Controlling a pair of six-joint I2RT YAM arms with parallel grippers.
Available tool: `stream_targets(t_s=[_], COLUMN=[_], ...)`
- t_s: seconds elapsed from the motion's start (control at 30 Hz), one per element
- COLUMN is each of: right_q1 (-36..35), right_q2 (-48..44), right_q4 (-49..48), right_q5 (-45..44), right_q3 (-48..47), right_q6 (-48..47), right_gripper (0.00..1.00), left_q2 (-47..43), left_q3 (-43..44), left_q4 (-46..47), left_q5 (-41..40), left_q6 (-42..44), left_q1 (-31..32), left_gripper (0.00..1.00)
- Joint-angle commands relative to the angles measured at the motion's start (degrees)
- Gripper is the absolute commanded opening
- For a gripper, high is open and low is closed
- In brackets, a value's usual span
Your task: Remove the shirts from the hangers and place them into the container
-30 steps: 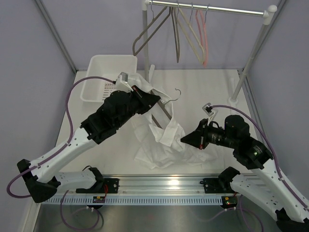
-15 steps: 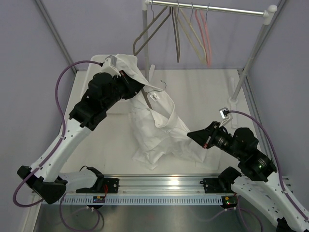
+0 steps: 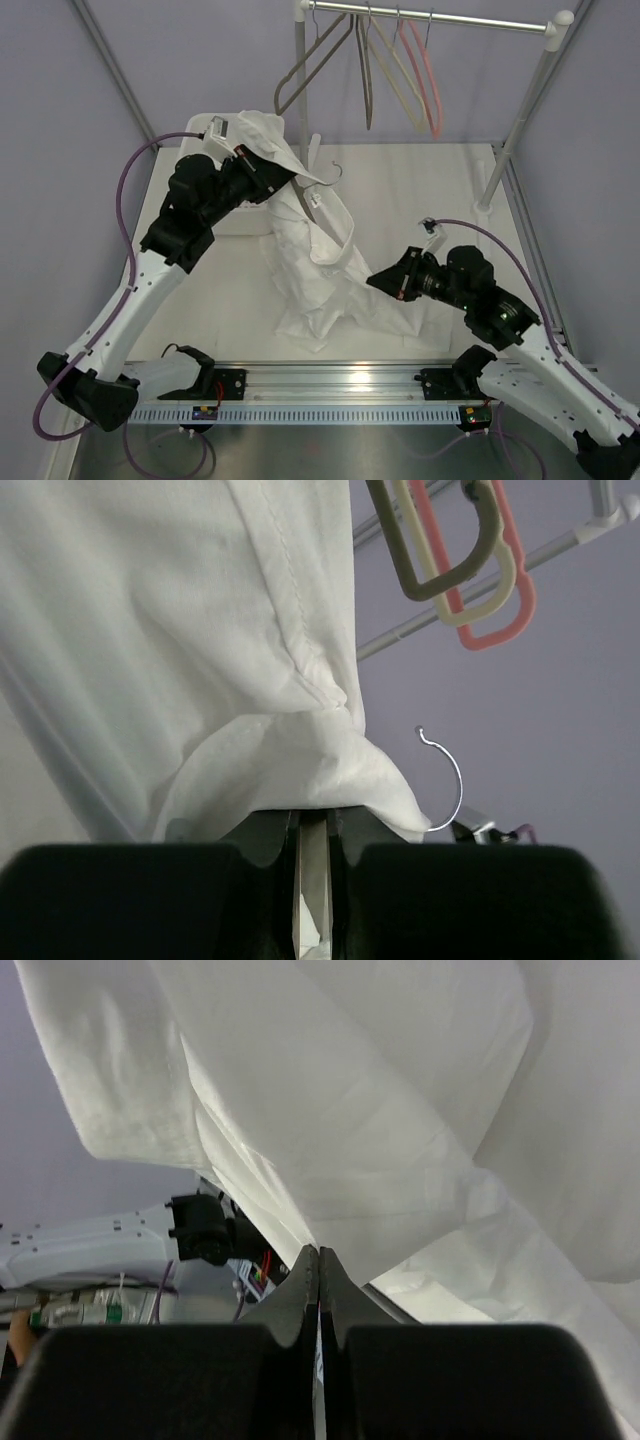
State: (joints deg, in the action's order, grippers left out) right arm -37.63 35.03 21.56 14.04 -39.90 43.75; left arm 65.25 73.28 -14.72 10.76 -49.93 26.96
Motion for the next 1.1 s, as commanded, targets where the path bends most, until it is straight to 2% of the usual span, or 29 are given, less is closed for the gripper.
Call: stream_targets(t_s=[0.0, 0.07, 0.1, 0.13, 0.17, 0.23, 0.37, 0.5, 0.6, 0.67, 0.77, 0.8, 0.9, 0.97, 1.0, 1.03, 1.07], right_q1=[-5.7, -14.0, -17.2, -23.2, -25.4, -30.3, -30.9, -30.9, -30.9, -30.8, -30.9, -30.9, -31.4, -34.9, -37.2, -41.6, -43.3], right_q2=[8.2, 16.1, 18.6, 20.8, 25.0, 27.7, 24.7, 22.4, 23.4, 25.2, 29.5, 31.2, 35.8, 33.5, 31.8, 30.0, 26.4], right_q4=[-5.5, -4.5, -3.5, -1.7, -1.0, 0.8, 1.5, 8.1, 10.7, 9.9, 3.2, 0.6, 2.0, 3.5, 2.7, 2.1, 1.5], right_q5=[11.3, 10.8, 8.7, 4.6, 3.5, -1.6, -10.1, -26.1, -32.4, -33.4, -32.0, -31.3, -34.5, -40.6, -45.5, -47.8, -49.1], right_q3=[2.0, -2.4, -6.6, -8.8, -10.6, -15.2, -13.7, -9.4, -5.5, -2.7, 2.4, 2.5, -0.8, -1.1, -0.7, 0.1, 2.2], right_q6=[-2.4, -5.7, -6.6, -8.2, -8.8, -8.8, -6.2, -2.2, 1.8, 5.4, 8.7, 8.4, 7.9, 9.6, 9.4, 9.6, 10.1], right_gripper=[0.0, 0.0, 0.0, 0.0, 0.0, 0.0, 0.0, 0.0, 0.0, 0.0, 0.0, 0.0, 0.0, 0.0, 0.0, 0.0, 0.0], left_q2=[-4.4, -5.6, -5.9, -6.5, -6.7, -6.5, -7.2, -9.2, -10.8, -12.3, -16.5, -18.2, -21.3, -22.2, -22.4, -23.2, -23.4], left_q3=[-3.8, -6.8, -10.6, -13.0, -15.0, -17.8, -17.1, -16.0, -14.5, -15.5, -20.6, -21.7, -25.4, -25.1, -24.0, -23.8, -24.2], left_q4=[21.9, 28.1, 33.6, 37.5, 40.8, 45.7, 45.3, 43.0, 40.7, 40.7, 46.2, 46.9, 48.3, 46.5, 44.1, 42.5, 44.4], left_q5=[0.4, 0.0, -0.2, -0.8, -0.9, 0.1, 2.1, 2.9, 0.4, -1.4, -7.6, -8.9, -12.3, -13.0, -13.0, -13.8, -13.9], left_q6=[-8.1, -11.2, -14.1, -15.3, -15.9, -16.2, -12.5, -12.3, -11.8, -12.2, -15.5, -18.5, -22.4, -20.8, -16.9, -15.2, -14.1], left_q1=[-2.2, -2.2, -2.2, -2.1, -1.8, -1.6, -1.6, -1.6, -1.5, -1.5, -1.5, -1.5, -1.3, -1.0, -1.0, -1.1, -1.0], left_gripper=[0.0, 0.0, 0.0, 0.0, 0.0, 0.0, 0.0, 0.0, 0.0, 0.0, 0.0, 0.0, 0.0, 0.0, 0.0, 0.0, 0.0])
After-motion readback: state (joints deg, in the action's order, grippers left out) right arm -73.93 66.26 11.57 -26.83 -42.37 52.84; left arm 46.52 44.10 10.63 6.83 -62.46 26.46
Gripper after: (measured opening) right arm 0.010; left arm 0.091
